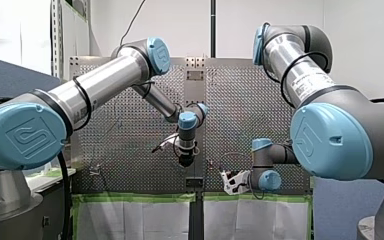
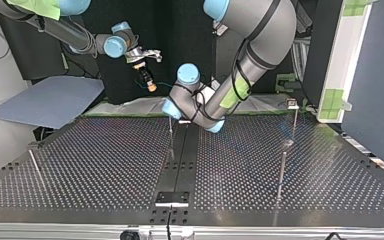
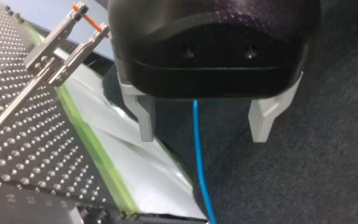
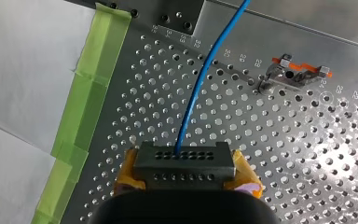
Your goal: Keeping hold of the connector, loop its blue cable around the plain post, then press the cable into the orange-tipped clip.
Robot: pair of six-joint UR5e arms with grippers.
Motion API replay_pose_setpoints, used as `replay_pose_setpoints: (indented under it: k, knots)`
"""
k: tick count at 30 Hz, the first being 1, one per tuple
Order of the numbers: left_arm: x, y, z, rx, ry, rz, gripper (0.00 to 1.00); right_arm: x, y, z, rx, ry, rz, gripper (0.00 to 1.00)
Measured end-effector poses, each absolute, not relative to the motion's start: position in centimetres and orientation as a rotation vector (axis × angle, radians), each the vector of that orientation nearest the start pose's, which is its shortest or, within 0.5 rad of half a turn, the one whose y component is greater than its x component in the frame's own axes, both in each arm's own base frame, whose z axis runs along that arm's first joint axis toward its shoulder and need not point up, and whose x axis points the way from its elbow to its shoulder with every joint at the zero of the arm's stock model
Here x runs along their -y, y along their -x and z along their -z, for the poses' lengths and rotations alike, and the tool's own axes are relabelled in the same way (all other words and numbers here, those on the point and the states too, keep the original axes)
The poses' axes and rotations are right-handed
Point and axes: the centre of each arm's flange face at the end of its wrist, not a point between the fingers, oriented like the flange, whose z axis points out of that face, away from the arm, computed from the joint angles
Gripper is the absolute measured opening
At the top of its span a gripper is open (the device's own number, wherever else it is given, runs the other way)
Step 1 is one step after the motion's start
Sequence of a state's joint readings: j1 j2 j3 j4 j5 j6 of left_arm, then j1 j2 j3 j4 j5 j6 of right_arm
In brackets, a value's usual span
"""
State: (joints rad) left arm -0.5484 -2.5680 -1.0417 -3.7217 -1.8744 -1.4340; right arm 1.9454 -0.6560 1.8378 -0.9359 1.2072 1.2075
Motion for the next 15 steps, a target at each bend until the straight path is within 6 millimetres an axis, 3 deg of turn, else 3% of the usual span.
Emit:
replay_pose_setpoints:
  k: [15]
  knots:
    - [45.6,-51.6,-9.7,-2.429,-0.771,-0.151,0.99,45.1,-36.0,6.1,0.554,-1.98,-1.392,0.0]
